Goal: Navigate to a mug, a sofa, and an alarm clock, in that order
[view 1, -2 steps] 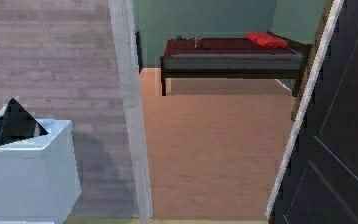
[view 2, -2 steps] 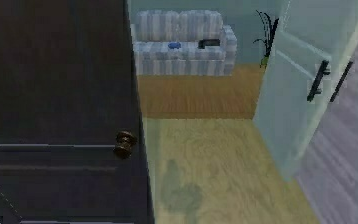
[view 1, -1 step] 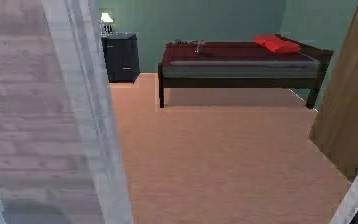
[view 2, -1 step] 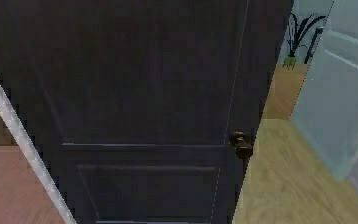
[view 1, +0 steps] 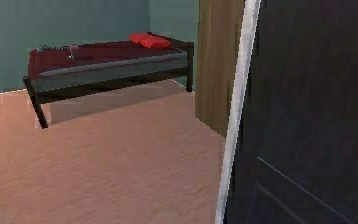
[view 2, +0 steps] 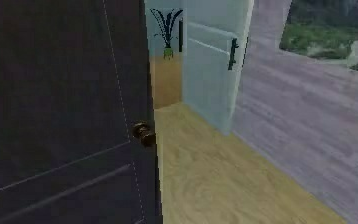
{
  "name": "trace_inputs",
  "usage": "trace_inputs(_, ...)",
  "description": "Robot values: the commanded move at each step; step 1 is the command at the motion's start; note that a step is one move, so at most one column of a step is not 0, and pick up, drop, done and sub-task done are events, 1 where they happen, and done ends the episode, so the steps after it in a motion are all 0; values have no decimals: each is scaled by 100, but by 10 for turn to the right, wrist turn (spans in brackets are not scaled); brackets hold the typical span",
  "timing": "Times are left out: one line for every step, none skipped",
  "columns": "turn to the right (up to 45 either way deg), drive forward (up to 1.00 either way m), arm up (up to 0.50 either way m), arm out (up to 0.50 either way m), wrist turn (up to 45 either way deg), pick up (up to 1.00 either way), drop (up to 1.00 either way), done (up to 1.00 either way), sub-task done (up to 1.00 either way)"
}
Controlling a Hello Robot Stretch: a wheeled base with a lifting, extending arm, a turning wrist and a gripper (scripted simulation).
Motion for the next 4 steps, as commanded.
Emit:
trace_inputs(0,55,0,0,0,0,0,0,0)
trace_inputs(-450,0,0,0,0,0,0,0,0)
trace_inputs(-150,0,0,0,0,0,0,0,0)
trace_inputs(0,60,0,0,0,0,0,0,0)
